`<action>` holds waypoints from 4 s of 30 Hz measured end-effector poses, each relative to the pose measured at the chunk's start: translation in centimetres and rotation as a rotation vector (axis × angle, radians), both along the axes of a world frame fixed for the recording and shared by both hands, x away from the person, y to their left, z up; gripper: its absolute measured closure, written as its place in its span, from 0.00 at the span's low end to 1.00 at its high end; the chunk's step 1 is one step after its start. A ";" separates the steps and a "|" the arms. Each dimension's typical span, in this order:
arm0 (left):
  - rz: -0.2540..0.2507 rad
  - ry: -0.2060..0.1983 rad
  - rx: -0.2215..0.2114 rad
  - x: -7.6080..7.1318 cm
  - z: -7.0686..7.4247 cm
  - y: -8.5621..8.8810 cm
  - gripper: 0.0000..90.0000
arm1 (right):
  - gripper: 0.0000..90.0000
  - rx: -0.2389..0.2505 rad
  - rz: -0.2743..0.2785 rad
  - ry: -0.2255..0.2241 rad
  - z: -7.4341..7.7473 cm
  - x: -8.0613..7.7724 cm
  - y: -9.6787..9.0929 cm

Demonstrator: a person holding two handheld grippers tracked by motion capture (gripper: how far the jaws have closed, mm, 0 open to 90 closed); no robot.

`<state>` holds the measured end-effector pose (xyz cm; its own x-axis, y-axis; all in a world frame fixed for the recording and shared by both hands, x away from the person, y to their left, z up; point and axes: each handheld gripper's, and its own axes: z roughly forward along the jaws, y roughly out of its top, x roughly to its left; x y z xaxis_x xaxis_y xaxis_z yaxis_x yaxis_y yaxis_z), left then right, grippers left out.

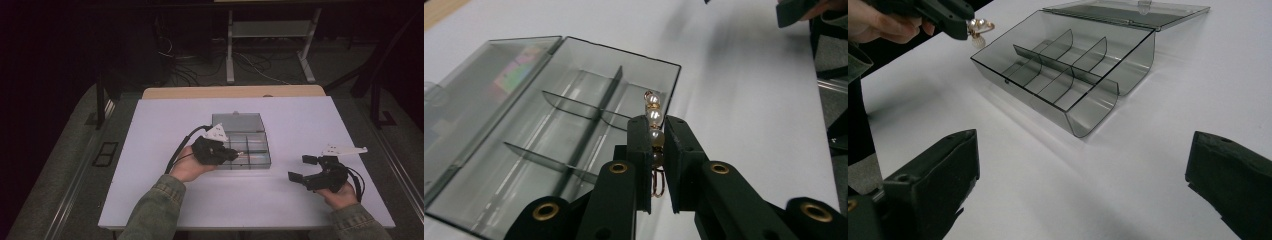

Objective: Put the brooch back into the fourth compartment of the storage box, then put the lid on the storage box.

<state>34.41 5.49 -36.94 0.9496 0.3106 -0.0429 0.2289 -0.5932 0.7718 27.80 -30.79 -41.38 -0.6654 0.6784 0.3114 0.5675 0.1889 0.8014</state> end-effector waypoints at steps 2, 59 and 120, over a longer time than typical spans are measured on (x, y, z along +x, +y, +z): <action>0.012 -0.003 -0.004 0.3 0.1 0.3 0.90 | 0.01 0.000 0.001 -0.001 0.0 0.0 0.0; 0.208 0.088 0.087 6.9 -4.3 1.8 0.90 | 0.01 -0.001 0.006 0.006 -0.1 0.1 -0.2; 0.187 0.200 -0.169 6.6 -1.7 3.6 0.34 | 0.01 -0.030 0.039 0.050 1.8 2.7 1.6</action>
